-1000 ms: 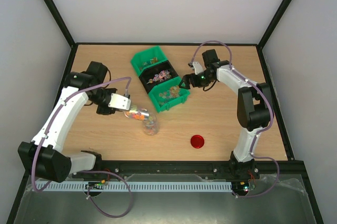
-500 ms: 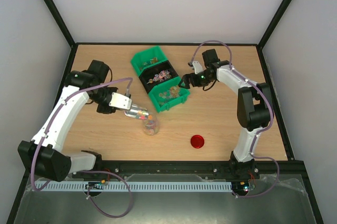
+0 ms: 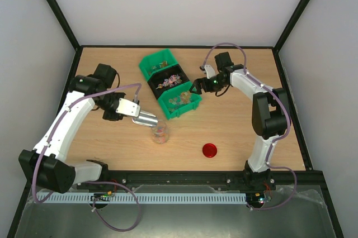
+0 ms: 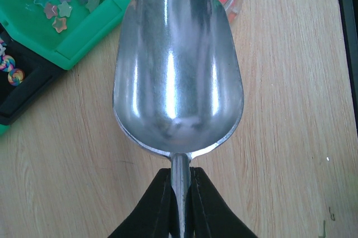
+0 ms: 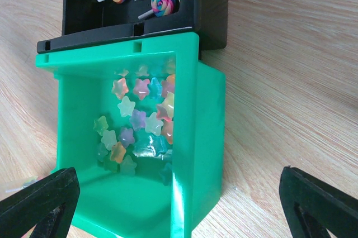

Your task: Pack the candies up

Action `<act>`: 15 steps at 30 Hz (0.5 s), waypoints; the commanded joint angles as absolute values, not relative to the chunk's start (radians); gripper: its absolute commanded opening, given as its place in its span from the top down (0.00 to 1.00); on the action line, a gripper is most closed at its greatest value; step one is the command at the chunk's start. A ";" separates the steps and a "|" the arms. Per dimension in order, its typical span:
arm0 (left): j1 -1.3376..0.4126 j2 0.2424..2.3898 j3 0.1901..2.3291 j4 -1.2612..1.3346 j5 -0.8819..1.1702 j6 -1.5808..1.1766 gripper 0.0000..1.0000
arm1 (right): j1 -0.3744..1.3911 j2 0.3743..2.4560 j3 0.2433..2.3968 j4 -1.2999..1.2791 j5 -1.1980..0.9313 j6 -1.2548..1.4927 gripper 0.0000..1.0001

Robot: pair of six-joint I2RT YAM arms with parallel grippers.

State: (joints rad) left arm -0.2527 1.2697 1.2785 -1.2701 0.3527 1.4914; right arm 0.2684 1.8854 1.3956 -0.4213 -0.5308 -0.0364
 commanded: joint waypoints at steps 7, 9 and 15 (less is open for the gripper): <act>-0.218 1.242 1.323 -1.252 0.414 1.455 0.98 | 0.264 1.857 1.394 -0.427 -0.544 -0.032 0.01; -0.189 1.263 1.355 -1.229 0.453 1.406 0.98 | 0.265 1.860 1.406 -0.427 -0.537 -0.038 0.01; -0.153 1.397 1.492 -1.114 0.427 1.152 0.98 | 0.265 1.897 1.482 -0.437 -0.501 -0.055 0.01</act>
State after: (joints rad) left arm -0.1619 1.3178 1.4223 -1.2110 0.4183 1.3407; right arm 0.2684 1.8858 1.4113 -0.4217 -0.5209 -0.0387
